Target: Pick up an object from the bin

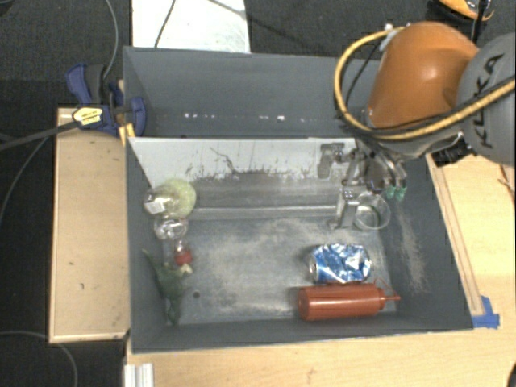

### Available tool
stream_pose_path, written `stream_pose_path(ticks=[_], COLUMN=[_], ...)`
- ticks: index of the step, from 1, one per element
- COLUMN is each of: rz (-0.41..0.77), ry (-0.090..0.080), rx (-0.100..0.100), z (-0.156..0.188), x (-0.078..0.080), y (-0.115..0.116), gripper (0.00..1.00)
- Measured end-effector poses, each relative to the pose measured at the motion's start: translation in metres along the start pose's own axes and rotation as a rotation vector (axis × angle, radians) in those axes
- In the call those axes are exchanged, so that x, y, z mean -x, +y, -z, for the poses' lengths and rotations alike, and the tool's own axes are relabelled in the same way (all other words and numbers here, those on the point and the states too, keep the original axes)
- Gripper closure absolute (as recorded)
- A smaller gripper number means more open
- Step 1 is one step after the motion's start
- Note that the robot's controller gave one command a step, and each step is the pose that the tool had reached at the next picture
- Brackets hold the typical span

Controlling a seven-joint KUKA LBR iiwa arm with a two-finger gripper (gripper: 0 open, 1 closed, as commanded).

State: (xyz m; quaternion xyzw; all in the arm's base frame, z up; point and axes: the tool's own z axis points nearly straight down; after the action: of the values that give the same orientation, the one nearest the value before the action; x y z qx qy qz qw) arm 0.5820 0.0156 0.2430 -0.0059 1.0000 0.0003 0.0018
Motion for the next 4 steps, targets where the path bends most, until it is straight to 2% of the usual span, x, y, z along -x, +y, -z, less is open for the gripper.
stream_pose_path(ticks=[1,2,3,4], rz=[-0.001,0.006,0.074,0.123], ry=[0.000,0.002,-0.004,-0.010], rx=[0.000,-0.002,0.002,-0.004], z=[0.000,-0.040,-0.032,-0.071], x=[0.000,-0.002,-0.027,-0.033], y=[-0.001,-0.032,-0.053,-0.075], gripper=[0.00,0.00,0.00,0.00])
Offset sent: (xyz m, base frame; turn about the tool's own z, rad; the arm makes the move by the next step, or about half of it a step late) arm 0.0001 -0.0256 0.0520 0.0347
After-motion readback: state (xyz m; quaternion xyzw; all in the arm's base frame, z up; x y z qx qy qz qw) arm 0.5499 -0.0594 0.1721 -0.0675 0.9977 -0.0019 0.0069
